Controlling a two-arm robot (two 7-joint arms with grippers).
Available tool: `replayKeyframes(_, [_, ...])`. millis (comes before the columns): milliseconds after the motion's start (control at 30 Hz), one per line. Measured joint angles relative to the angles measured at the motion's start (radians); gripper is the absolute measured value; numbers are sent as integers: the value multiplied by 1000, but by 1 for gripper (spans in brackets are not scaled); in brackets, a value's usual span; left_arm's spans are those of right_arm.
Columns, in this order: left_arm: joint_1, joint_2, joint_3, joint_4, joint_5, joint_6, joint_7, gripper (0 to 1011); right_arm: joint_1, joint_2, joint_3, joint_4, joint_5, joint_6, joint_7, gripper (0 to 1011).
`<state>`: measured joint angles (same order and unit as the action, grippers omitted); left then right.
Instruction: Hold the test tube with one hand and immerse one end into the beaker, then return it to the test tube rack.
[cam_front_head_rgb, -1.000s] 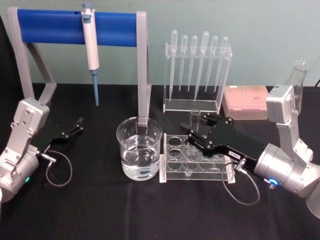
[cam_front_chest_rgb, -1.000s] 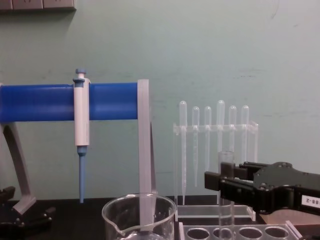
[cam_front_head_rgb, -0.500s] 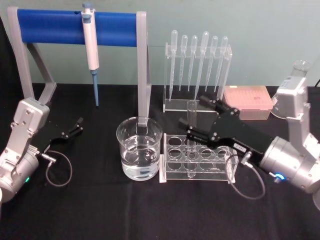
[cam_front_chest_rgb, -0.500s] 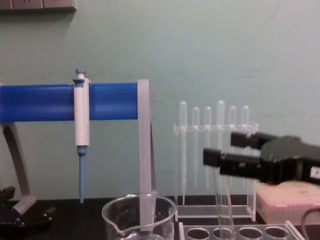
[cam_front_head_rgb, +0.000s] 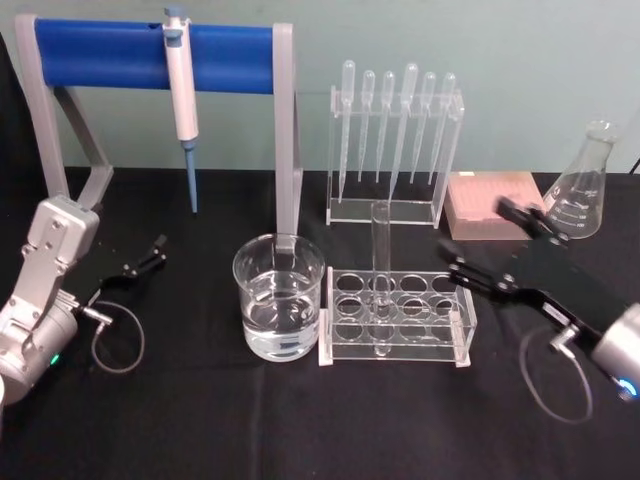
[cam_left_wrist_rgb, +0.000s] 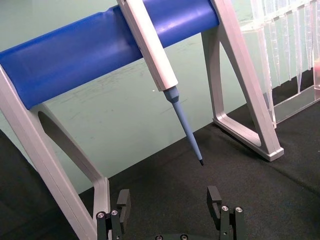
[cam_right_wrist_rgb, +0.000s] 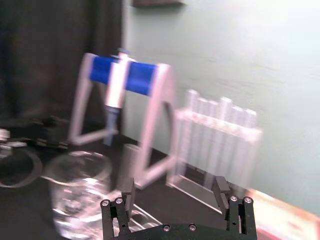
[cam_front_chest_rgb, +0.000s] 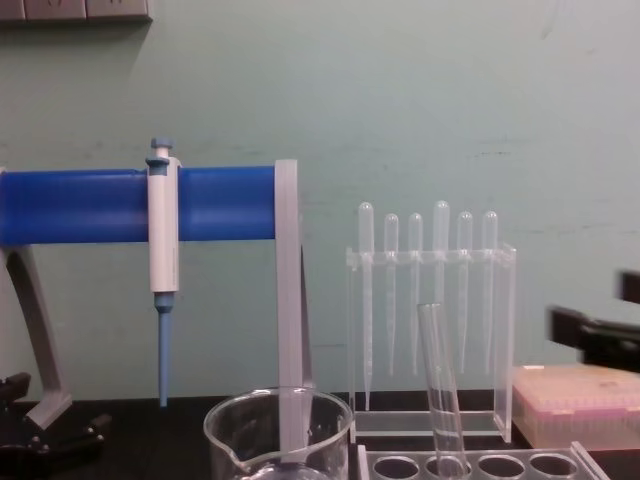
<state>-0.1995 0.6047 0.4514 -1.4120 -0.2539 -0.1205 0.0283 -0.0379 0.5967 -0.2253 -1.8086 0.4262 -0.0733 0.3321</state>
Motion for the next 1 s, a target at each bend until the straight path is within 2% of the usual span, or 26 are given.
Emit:
replayKeyframes(33, [0,0,0,0,0,0,0,1000,-27,-5,18,-5,-23,-10,-38,1003])
replayKeyframes(133, [0,0,0,0,0,0,0,1000,-65,-19,43,-13,-71,-21,-108,1003])
replayKeyframes(167, [0,0,0,0,0,0,0,1000,-86,-32,56,-18,-101,-22,-152,1003])
replayKeyframes(233, [0,0,0,0,0,0,0,1000,-100,-45,65,-22,-130,-16,-194,1003])
replayKeyframes(267, [0,0,0,0,0,0,0,1000,-109,-59,70,-25,-161,-1,-236,1003])
replayKeyframes(367, [0,0,0,0,0,0,0,1000,-112,-76,71,-26,-204,35,-288,1002])
replayKeyframes(400, [0,0,0,0,0,0,0,1000,-102,-87,63,-21,-234,71,-313,1003])
replayKeyframes(500, [0,0,0,0,0,0,0,1000,-65,-108,41,9,-267,132,-332,1002])
replayKeyframes(633, [0,0,0,0,0,0,0,1000,-13,-140,19,66,-294,178,-339,1003])
replayKeyframes(833, [0,0,0,0,0,0,0,1000,61,-180,-1,147,-334,208,-344,1003])
replayKeyframes(1000, [0,0,0,0,0,0,0,1000,88,-199,-8,174,-366,203,-348,1003])
